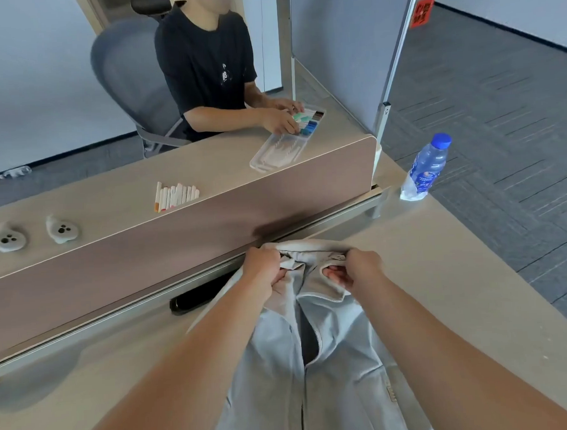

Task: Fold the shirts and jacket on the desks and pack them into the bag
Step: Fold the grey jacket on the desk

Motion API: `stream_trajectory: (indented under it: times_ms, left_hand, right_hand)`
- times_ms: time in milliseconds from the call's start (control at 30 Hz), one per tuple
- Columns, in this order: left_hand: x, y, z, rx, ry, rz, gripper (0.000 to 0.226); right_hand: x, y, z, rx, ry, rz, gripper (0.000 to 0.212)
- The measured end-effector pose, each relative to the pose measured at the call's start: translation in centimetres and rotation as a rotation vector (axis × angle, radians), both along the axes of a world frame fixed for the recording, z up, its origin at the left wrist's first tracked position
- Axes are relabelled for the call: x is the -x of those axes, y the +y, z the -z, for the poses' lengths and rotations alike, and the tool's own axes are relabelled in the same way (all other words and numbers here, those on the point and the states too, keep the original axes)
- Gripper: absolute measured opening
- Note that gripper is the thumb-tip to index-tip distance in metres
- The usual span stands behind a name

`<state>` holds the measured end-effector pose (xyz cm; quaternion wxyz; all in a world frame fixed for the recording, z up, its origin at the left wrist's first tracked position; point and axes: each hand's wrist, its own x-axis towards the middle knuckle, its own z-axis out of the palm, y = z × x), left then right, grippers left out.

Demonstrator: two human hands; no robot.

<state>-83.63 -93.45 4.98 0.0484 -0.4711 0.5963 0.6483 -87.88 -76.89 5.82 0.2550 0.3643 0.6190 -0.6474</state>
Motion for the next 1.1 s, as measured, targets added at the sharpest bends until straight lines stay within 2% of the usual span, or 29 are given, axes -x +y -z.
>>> stream_trajectory:
  times_ms: [67,167,200,267,333,400,500,567,633,733,833,900,1000,1100]
  left_hand:
    - [0.8,0.1,2.0,-0.059,-0.005,-0.017,0.026]
    - [1.1,0.1,3.9,0.147,-0.023,0.322,0.025]
    - [0.8,0.1,4.1,0.207,-0.018,0.451,0.023]
    - [0.2,-0.2,4.5,0.373,0.014,0.675,0.019]
    - [-0.2,-0.9,5.3,0.569,0.014,0.849,0.038]
    - [-0.3,-1.3,6.0,0.671,0.015,0.953,0.048]
    - [0.3,-1.4,6.4,0.741,0.068,1.076,0.045]
    - [1.0,-1.4,6.6,0.796,0.128,1.164,0.045]
    - [1.9,-1.6,6.8,0.821,0.168,1.301,0.045]
    - [2.6,-2.1,6.9,0.894,0.115,1.550,0.048]
    - [2.5,-3.0,7.6,1.004,0.066,1.728,0.049]
    - [2.5,-3.6,8.3,1.035,0.073,1.763,0.044]
    - [3.0,-3.8,9.2,1.000,0.138,1.686,0.030]
    - [3.5,-3.4,9.3,0.955,0.082,1.554,0.025]
  right_hand:
    - [-0.1,-0.4,2.1,-0.039,0.045,0.031,0.024]
    - [0.1,0.1,5.3,-0.042,0.059,-0.048,0.019]
    - [0.0,0.4,5.9,-0.073,0.073,-0.151,0.015]
    - [-0.2,1.2,6.6,-0.253,0.125,-0.472,0.021]
    - [-0.4,1.8,7.1,-0.491,0.240,-0.737,0.035]
    - [-0.4,2.3,7.2,-0.599,0.362,-0.842,0.042]
    - [0.2,2.2,7.2,-0.751,0.551,-0.998,0.032]
    - [0.7,1.8,7.2,-0.777,0.646,-1.079,0.034]
    - [1.2,1.3,7.5,-0.775,0.649,-1.220,0.040]
    - [2.2,0.7,8.4,-0.820,0.592,-1.510,0.045]
    - [2.8,0.8,10.0,-0.846,0.598,-1.647,0.051]
    - [2.7,1.1,10.7,-0.891,0.579,-1.653,0.054]
    - [2.5,1.6,11.0,-0.957,0.567,-1.650,0.037]
    - [3.2,2.1,10.2,-0.980,0.553,-1.656,0.026]
